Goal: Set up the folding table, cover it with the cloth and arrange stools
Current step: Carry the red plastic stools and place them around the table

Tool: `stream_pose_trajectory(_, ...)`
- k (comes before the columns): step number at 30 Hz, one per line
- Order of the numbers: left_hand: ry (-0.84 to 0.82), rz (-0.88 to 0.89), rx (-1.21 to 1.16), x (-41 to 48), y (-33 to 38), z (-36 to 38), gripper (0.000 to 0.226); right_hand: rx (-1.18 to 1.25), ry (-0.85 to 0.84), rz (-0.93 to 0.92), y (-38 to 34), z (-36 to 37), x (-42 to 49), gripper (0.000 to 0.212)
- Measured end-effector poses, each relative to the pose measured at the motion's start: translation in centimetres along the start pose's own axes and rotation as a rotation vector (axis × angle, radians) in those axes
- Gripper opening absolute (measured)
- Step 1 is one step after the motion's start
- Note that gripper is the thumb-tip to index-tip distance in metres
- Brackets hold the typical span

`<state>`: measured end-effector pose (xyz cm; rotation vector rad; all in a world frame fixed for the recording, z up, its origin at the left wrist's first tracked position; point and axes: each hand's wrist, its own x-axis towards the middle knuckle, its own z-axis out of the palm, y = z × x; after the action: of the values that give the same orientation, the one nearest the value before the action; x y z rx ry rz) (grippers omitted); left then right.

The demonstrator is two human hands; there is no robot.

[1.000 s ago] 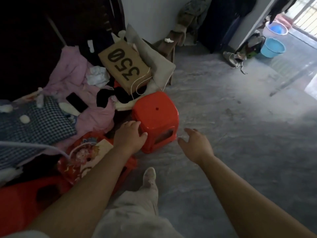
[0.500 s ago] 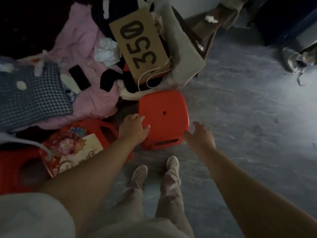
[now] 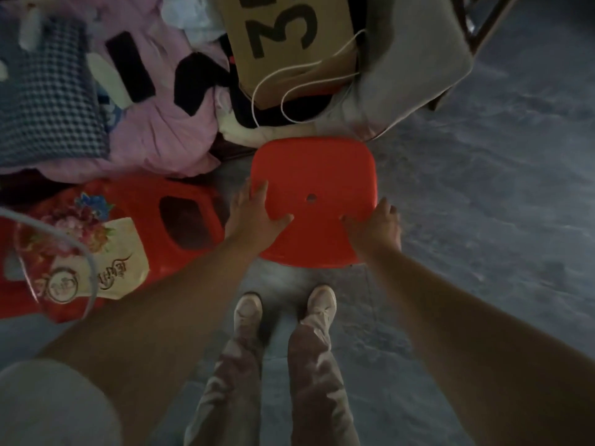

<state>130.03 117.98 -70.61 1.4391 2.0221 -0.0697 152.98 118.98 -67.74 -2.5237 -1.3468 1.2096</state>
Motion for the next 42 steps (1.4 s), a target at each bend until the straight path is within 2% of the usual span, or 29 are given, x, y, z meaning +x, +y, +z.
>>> stream_pose_trajectory(5,0.005,-0.066,-0.079,1.3,0.1,1.5,0.117,0.074,-0.013,0.06,-1.1,1.8,3.0,0.116)
stream_pose_trajectory(9,-0.005,-0.071,-0.114,1.9,0.3,2.1,0.122,0.043,-0.056,0.063,-1.3,3.1,4.1,0.124)
stream_pose_trajectory(13,0.028,-0.075,-0.133,1.8,0.4,2.2,0.123,-0.03,-0.02,0.083,-1.3,3.8,4.1,0.121)
stream_pose_trajectory(23,0.027,-0.054,-0.124,-2.4,-0.2,2.4,0.118,-0.031,0.023,0.068,0.1,3.9,-0.1,0.115)
stream_pose_trajectory(36,0.007,-0.078,-0.194,-21.1,-4.6,-1.5,0.117,-0.104,0.068,0.052,2.5,1.4,-19.3,0.111)
stream_pose_trajectory(42,0.074,-0.188,-0.259,-30.3,-6.4,-2.1,0.119,-0.181,0.038,-0.072,4.0,0.0,-26.6,0.109)
